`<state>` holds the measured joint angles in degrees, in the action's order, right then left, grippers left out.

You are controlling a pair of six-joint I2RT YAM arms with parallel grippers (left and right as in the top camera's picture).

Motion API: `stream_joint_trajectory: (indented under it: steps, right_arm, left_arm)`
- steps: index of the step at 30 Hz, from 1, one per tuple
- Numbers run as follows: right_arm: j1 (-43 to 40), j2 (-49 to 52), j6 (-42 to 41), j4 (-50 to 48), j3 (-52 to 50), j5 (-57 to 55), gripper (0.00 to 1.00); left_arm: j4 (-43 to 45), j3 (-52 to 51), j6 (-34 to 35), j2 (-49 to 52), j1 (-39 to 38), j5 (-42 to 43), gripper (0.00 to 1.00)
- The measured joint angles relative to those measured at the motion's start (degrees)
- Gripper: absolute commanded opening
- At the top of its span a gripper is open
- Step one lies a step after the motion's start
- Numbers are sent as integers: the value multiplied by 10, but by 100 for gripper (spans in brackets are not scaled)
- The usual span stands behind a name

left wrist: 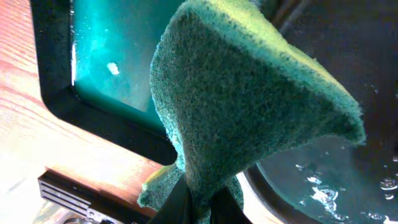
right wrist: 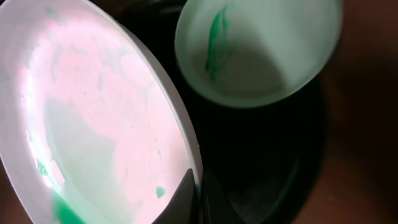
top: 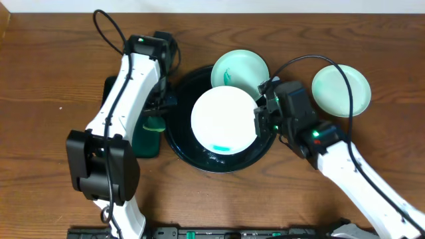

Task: Clean dirty plates on tray and stack at the side

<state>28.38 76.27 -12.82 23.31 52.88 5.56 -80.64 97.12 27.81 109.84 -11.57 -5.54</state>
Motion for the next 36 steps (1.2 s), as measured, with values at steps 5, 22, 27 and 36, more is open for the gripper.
stream_joint_trajectory:
  steps: [5, 22, 27, 36]
  right_arm:
    - [40, -44, 42, 1, 0, -97, 1]
    - [84, -59, 173, -49, 2, -370, 1]
    - [131, -59, 270, -88, 2, -437, 1]
    - [233, -44, 464, -125, 3, -577, 1]
  left_arm:
    - [0, 0, -10, 0, 19, 0, 7]
    - [2, -2, -13, 0, 31, 0, 7]
    - [14, -9, -13, 0, 31, 0, 7]
    - [19, -19, -13, 4, 31, 0, 8]
